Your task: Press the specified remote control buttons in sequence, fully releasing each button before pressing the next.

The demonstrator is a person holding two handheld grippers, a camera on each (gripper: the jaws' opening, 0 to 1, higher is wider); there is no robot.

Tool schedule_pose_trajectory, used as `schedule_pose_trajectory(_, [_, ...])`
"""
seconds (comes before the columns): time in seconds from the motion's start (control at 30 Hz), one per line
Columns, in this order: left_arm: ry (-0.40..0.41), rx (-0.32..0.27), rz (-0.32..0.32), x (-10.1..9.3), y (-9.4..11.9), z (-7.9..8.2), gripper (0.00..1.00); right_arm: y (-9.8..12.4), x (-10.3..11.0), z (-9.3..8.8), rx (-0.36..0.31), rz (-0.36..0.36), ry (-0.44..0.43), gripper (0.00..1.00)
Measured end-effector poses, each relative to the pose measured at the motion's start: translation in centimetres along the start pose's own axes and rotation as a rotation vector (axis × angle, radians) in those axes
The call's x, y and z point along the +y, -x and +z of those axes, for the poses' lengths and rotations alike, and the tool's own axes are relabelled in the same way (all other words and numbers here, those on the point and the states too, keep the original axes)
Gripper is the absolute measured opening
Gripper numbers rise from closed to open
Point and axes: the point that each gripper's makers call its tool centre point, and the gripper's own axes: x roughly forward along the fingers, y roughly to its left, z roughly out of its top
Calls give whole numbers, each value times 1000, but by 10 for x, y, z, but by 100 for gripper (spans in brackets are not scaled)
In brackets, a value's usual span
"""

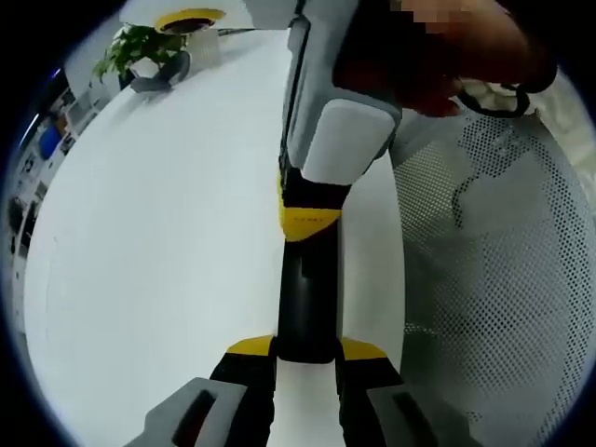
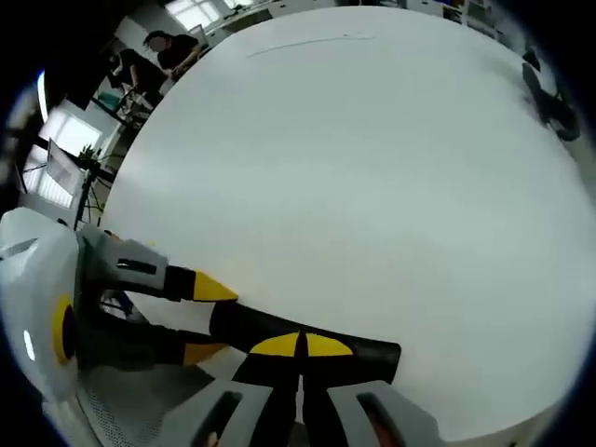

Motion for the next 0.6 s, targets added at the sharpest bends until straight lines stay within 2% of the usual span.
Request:
schedule_pose_trajectory(0.17, [1, -1, -7, 0, 0, 0, 23, 0, 2, -5, -12, 28, -28, 0])
schedule_pose_trajectory(0.3, [-2, -2, -7, 0, 0, 1, 23, -1, 3, -4, -29, 18, -27, 0])
schedule_pose_trajectory(0.47, [-9, 5, -5, 0, -1, 1, 23, -2, 4, -5, -27, -13, 5, 0])
schedule_pose_trajectory(0.6, [1, -16, 0, 0, 0, 0, 23, -2, 5, -6, -53, -64, 61, 0])
